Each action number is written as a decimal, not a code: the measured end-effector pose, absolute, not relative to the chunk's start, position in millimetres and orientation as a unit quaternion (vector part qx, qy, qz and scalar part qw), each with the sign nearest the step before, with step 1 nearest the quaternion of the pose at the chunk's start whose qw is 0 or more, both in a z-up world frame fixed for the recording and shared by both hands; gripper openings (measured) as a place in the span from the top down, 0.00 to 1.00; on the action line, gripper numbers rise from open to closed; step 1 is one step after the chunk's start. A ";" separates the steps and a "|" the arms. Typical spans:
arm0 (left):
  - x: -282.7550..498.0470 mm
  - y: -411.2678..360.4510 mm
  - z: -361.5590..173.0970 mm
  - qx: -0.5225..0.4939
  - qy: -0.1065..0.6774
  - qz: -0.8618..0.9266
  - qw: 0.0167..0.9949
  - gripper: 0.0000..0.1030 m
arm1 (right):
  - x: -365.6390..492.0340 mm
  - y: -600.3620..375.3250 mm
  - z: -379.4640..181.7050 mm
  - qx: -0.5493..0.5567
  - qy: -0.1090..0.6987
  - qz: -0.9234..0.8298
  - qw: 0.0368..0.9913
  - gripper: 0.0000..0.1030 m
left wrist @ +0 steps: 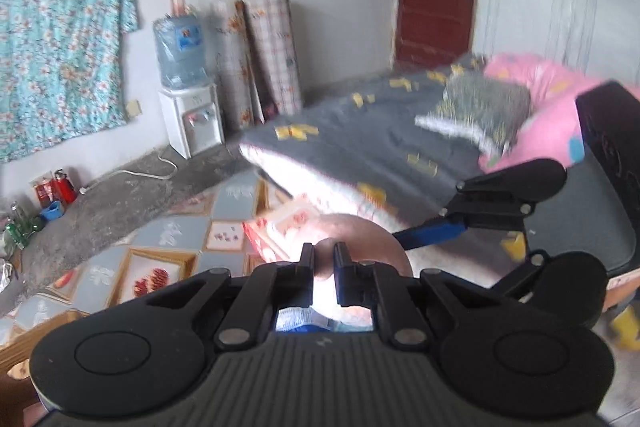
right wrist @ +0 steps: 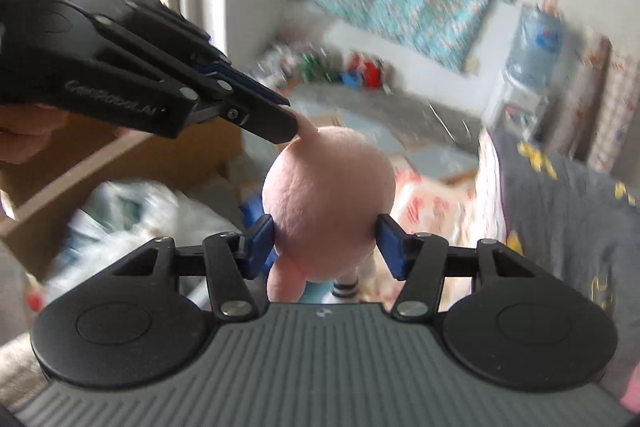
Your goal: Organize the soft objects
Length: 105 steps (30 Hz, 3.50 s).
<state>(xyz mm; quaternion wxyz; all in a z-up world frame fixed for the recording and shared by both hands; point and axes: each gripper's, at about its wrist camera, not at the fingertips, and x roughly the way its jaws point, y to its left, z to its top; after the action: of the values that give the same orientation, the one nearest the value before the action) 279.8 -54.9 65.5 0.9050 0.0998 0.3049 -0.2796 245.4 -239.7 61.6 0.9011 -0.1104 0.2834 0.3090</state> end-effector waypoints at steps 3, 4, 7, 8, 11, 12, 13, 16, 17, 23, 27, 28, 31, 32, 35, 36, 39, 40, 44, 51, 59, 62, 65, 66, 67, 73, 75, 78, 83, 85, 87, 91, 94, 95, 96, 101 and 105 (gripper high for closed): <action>257.8 -34.6 100.4 0.077 0.289 -0.263 0.917 0.90 | 230.0 -239.2 93.5 -0.068 0.253 0.350 0.899 0.43; 249.4 -25.8 111.1 0.070 0.283 -0.255 0.922 0.90 | 225.5 -236.6 102.3 -0.056 0.241 0.360 0.899 0.39; 225.1 3.2 138.0 0.053 0.276 -0.220 0.934 0.90 | 211.8 -224.3 122.6 -0.017 0.207 0.396 0.894 0.22; 217.8 13.5 144.7 0.049 0.280 -0.205 0.937 0.90 | 208.2 -218.2 127.3 -0.004 0.199 0.408 0.891 0.20; 199.9 45.1 157.6 0.042 0.297 -0.147 0.942 0.90 | 198.8 -192.1 136.9 0.019 0.185 0.435 0.881 0.17; 195.0 57.2 159.7 0.036 0.305 -0.126 0.943 0.90 | 196.7 -181.9 137.8 0.027 0.184 0.444 0.877 0.16; 190.6 69.7 160.2 0.028 0.314 -0.107 0.943 0.90 | 195.3 -171.0 138.1 0.035 0.187 0.453 0.871 0.16; 179.7 109.7 158.9 -0.002 0.334 -0.054 0.941 0.90 | 194.3 -129.4 135.8 0.048 0.203 0.481 0.852 0.16; 177.2 124.0 157.3 -0.013 0.340 -0.038 0.940 0.90 | 192.5 -109.1 135.6 0.046 0.213 0.487 0.846 0.16; 174.3 192.5 138.4 -0.050 0.358 0.040 0.932 0.90 | 184.6 -16.8 130.0 0.013 0.247 0.493 0.834 0.16; 185.7 223.4 111.8 -0.032 0.379 0.080 0.921 0.90 | 180.4 11.8 122.7 0.005 0.261 0.497 0.828 0.16; 192.6 232.1 103.5 -0.031 0.390 0.089 0.916 0.90 | 180.3 15.6 119.3 0.001 0.266 0.493 0.828 0.16; 213.5 252.0 73.0 -0.024 0.418 0.111 0.901 0.90 | 193.3 16.6 106.1 -0.008 0.286 0.476 0.832 0.16; 222.2 257.7 62.3 -0.022 0.429 0.116 0.896 0.90 | 198.5 11.4 100.2 -0.008 0.293 0.468 0.833 0.16; 250.6 267.4 29.2 -0.004 0.458 0.135 0.879 0.90 | 209.9 0.6 85.4 0.000 0.313 0.451 0.836 0.16; 259.6 269.6 19.9 0.008 0.463 0.144 0.874 0.90 | 213.4 -2.5 81.5 0.004 0.318 0.448 0.836 0.16; 282.4 275.0 1.3 0.039 0.470 0.172 0.865 0.90 | 221.5 -12.4 75.4 0.018 0.324 0.442 0.836 0.16; 288.6 275.8 -0.3 0.051 0.467 0.181 0.864 0.90 | 222.0 -14.1 74.9 0.020 0.323 0.442 0.837 0.16; 310.0 280.9 1.4 0.061 0.465 0.193 0.862 0.90 | 223.4 -28.5 74.3 0.022 0.316 0.442 0.839 0.16; 335.6 275.0 6.3 0.076 0.465 0.204 0.858 0.90 | 233.6 -35.8 70.5 0.027 0.317 0.446 0.837 0.16; 366.3 275.5 -3.0 0.099 0.461 0.230 0.851 0.89 | 244.0 -41.9 54.9 0.039 0.335 0.439 0.833 0.16; 371.7 277.3 -1.6 0.103 0.463 0.235 0.848 0.89 | 245.0 -45.1 52.7 0.042 0.337 0.438 0.832 0.16; 374.7 280.5 6.0 0.109 0.457 0.241 0.849 0.89 | 246.9 -45.6 52.2 0.044 0.337 0.439 0.832 0.16; 376.1 281.0 7.5 0.116 0.453 0.247 0.849 0.89 | 246.5 -45.3 51.9 0.043 0.337 0.440 0.831 0.16; 378.0 281.7 8.1 0.124 0.450 0.252 0.848 0.89 | 246.6 -44.9 50.7 0.043 0.337 0.440 0.831 0.16; 392.4 279.3 -7.1 0.138 0.465 0.257 0.836 0.84 | 244.9 -42.0 49.5 0.042 0.342 0.441 0.829 0.16; 395.1 279.7 -11.5 0.140 0.472 0.258 0.831 0.84 | 245.1 -42.5 50.0 0.042 0.341 0.440 0.830 0.16; 392.9 284.1 -10.3 0.117 0.475 0.257 0.833 0.81 | 245.6 -45.3 52.4 0.046 0.341 0.436 0.832 0.16; 378.4 283.8 5.4 0.077 0.464 0.244 0.848 0.50 | 243.0 -55.7 54.1 0.052 0.336 0.429 0.837 0.16; 369.8 277.9 14.7 0.084 0.451 0.246 0.854 0.43 | 241.1 -61.1 55.3 0.056 0.335 0.424 0.839 0.16; 360.8 272.6 24.8 0.083 0.442 0.238 0.861 0.41 | 237.3 -67.6 56.3 0.060 0.333 0.419 0.842 0.16; 333.5 261.4 49.8 0.059 0.426 0.212 0.878 0.35 | 228.4 -83.8 59.3 0.068 0.328 0.403 0.852 0.16; 306.7 248.6 69.0 0.042 0.406 0.184 0.894 0.30 | 219.7 -99.4 61.7 0.080 0.326 0.387 0.859 0.16; 296.7 243.9 75.4 0.037 0.397 0.174 0.900 0.26 | 216.2 -105.1 62.2 0.082 0.324 0.381 0.862 0.16; 286.2 238.3 81.7 0.031 0.389 0.164 0.906 0.23 | 212.4 -110.7 62.3 0.084 0.323 0.373 0.866 0.16; 237.9 203.8 101.2 0.001 0.357 0.100 0.929 0.16 | 194.1 -142.9 62.9 0.092 0.321 0.324 0.885 0.16; 201.4 170.2 100.8 -0.025 0.348 0.037 0.937 0.11 | 182.7 -176.8 65.7 0.111 0.327 0.272 0.898 0.16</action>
<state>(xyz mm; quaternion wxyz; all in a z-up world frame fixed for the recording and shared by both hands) 201.4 170.2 100.8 0.9365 -0.0248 0.3477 0.0373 182.7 -176.8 65.7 0.8984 0.1105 0.3266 0.2719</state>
